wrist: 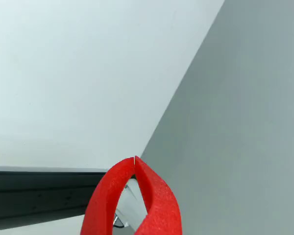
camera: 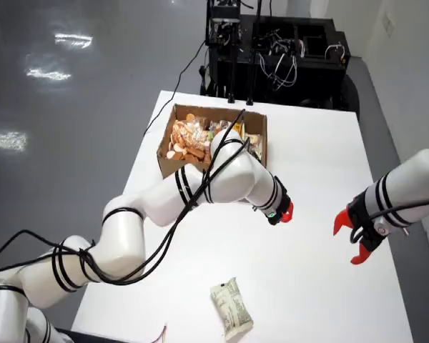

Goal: Grasp a snack and put it in the bin.

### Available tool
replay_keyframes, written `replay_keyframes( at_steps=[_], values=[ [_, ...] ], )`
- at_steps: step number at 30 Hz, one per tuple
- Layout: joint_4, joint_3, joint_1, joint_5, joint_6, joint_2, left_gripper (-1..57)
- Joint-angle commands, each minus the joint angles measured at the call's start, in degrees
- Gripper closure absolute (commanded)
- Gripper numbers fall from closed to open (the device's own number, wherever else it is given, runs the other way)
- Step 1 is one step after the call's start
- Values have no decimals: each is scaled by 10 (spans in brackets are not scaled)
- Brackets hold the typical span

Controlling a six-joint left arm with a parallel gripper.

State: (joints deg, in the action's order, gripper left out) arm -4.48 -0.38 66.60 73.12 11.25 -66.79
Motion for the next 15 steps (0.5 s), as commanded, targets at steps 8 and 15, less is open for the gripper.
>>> replay_keyframes(
  at_steps=[8, 15],
  values=[
    [0, -14, -1, 0, -14, -7, 568],
    [0, -16, -2, 0, -10, -9, 568]
  ],
)
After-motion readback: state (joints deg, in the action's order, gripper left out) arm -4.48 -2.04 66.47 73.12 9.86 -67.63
